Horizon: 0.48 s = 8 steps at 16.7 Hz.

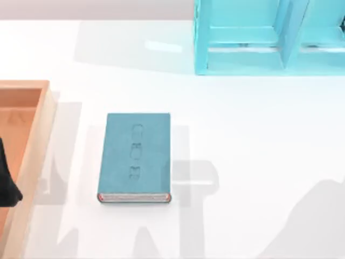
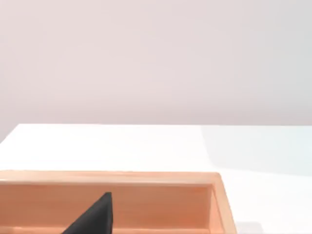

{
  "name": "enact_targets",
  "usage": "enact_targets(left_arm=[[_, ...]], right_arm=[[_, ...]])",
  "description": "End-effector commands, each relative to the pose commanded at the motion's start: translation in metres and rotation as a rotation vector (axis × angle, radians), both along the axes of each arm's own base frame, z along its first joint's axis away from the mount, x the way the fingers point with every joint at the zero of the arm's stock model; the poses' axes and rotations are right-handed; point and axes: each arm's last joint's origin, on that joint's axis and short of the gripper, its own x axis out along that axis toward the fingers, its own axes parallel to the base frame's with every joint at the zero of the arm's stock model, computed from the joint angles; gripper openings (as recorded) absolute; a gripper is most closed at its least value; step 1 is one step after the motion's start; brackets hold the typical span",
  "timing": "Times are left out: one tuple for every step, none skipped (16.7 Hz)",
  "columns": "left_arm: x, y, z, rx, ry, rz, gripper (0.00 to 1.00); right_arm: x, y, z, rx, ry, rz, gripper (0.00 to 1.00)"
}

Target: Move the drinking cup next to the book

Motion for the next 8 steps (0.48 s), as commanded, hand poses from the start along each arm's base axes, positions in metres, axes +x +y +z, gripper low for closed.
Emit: enact_targets(left_arm=[[0.0000, 0.0000, 0.0000, 0.000, 0.000, 0.000, 1.00], [0.0000, 0.0000, 0.0000, 0.000, 0.000, 0.000, 1.00], [0.0000, 0.0000, 0.0000, 0.000, 0.000, 0.000, 1.00], [0.0000, 0.0000, 0.0000, 0.000, 0.000, 0.000, 1.00], [0.0000, 0.0000, 0.0000, 0.000, 0.000, 0.000, 1.00], [0.0000, 0.0000, 0.0000, 0.000, 0.000, 0.000, 1.00], [0.0000, 0.0000, 0.0000, 0.000, 0.000, 0.000, 1.00], [0.0000, 0.0000, 0.0000, 0.000, 0.000, 0.000, 1.00]], right_arm=[[0.0000, 0.0000, 0.0000, 0.000, 0.000, 0.000, 0.10], [0.0000, 0.0000, 0.0000, 0.000, 0.000, 0.000, 0.02], [0.0000, 0.0000, 0.0000, 0.000, 0.000, 0.000, 0.00], [0.0000, 0.0000, 0.0000, 0.000, 0.000, 0.000, 0.00], [0.0000, 0.0000, 0.0000, 0.000, 0.000, 0.000, 0.00], [0.0000, 0.0000, 0.0000, 0.000, 0.000, 0.000, 0.00], [0.0000, 0.0000, 0.0000, 0.000, 0.000, 0.000, 0.00], [0.0000, 0.0000, 0.0000, 0.000, 0.000, 0.000, 0.00]])
